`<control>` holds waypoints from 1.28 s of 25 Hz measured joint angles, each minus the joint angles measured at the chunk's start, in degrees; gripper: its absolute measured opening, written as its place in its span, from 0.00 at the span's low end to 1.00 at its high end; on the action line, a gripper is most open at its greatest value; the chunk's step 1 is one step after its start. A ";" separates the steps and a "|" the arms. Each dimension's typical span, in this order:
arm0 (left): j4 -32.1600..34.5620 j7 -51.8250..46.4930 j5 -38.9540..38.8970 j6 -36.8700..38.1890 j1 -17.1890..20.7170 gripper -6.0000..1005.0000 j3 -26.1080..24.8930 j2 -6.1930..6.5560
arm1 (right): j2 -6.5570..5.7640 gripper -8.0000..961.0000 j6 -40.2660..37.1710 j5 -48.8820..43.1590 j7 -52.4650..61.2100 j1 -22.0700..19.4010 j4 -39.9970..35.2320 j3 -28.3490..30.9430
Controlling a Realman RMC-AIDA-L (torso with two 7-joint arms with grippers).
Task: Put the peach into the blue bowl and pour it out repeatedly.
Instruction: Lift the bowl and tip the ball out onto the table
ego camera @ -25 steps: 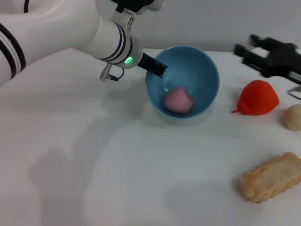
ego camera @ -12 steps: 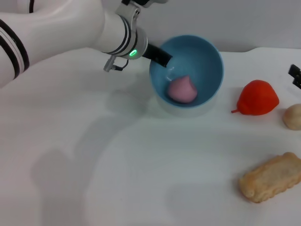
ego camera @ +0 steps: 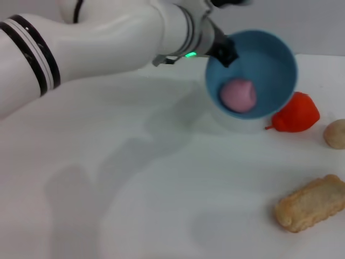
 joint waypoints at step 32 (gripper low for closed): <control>1.56 17.54 13.74 -29.67 7.31 0.01 15.80 -0.09 | -0.09 0.70 -5.75 0.23 -0.25 -0.96 1.59 6.65</control>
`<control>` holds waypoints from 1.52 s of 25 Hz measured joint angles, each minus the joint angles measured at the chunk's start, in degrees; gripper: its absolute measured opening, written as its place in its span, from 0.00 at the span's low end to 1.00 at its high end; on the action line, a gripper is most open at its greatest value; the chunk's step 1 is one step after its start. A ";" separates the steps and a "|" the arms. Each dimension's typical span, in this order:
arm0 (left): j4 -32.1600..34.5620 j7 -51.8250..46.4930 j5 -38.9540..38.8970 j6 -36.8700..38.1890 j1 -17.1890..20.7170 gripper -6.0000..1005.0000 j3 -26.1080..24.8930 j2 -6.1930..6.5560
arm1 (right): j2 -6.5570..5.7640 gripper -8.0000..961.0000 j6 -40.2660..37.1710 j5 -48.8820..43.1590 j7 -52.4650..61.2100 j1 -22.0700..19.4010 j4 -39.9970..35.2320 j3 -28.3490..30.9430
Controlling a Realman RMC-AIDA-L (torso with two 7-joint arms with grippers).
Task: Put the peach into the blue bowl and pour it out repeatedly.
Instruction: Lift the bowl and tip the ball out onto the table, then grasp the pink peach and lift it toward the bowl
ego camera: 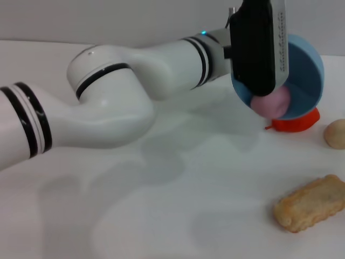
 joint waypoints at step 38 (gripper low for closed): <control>-0.99 7.83 -12.87 -15.72 5.00 0.01 1.01 0.00 | -0.09 0.70 0.50 0.33 0.66 2.06 3.32 1.21</control>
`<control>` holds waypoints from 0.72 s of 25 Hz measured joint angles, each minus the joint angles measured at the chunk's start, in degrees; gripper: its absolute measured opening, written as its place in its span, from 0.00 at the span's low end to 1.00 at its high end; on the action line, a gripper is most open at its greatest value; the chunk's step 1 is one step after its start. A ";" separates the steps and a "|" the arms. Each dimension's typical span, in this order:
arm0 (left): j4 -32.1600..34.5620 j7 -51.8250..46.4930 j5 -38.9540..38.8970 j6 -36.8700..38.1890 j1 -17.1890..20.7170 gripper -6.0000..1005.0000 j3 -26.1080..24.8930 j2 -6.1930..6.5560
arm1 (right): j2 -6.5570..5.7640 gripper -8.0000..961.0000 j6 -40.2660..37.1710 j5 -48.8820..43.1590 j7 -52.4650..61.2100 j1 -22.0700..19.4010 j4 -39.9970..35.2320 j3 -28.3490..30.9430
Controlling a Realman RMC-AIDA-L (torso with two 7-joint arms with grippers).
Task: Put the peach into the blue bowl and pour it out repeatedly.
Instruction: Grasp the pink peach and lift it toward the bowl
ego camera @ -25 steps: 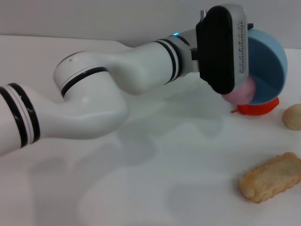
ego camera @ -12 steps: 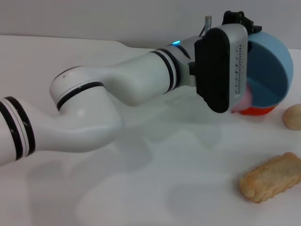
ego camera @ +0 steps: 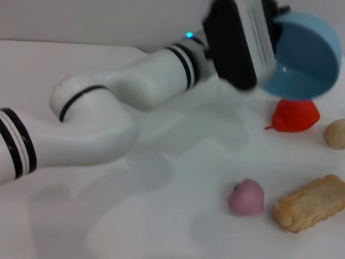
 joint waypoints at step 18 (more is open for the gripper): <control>-13.15 -1.23 -30.85 22.14 -5.01 0.01 -28.98 0.53 | -0.26 0.70 -6.25 -38.95 57.28 4.22 -19.95 -10.17</control>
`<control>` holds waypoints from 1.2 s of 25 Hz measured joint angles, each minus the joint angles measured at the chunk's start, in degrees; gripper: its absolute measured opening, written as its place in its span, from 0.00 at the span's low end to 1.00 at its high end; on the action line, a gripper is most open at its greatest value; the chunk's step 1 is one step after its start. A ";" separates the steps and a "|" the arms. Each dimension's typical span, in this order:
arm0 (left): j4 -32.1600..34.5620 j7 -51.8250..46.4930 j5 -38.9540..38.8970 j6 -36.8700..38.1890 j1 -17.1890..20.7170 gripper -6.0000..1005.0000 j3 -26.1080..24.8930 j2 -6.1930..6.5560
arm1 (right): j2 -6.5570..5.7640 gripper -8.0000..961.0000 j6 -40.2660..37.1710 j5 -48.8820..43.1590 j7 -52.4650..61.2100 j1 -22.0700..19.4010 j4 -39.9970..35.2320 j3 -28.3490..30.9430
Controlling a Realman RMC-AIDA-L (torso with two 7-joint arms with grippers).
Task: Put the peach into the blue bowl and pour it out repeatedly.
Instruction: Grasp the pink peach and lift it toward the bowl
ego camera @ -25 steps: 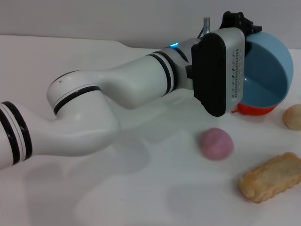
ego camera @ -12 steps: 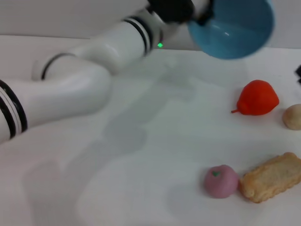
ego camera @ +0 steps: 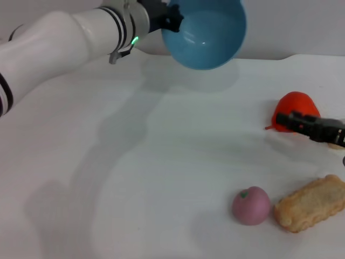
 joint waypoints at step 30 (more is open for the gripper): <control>-1.17 -1.21 -0.07 2.95 -0.02 0.01 0.37 0.01 | 0.00 0.70 -5.49 -34.18 30.08 13.04 0.76 -5.24</control>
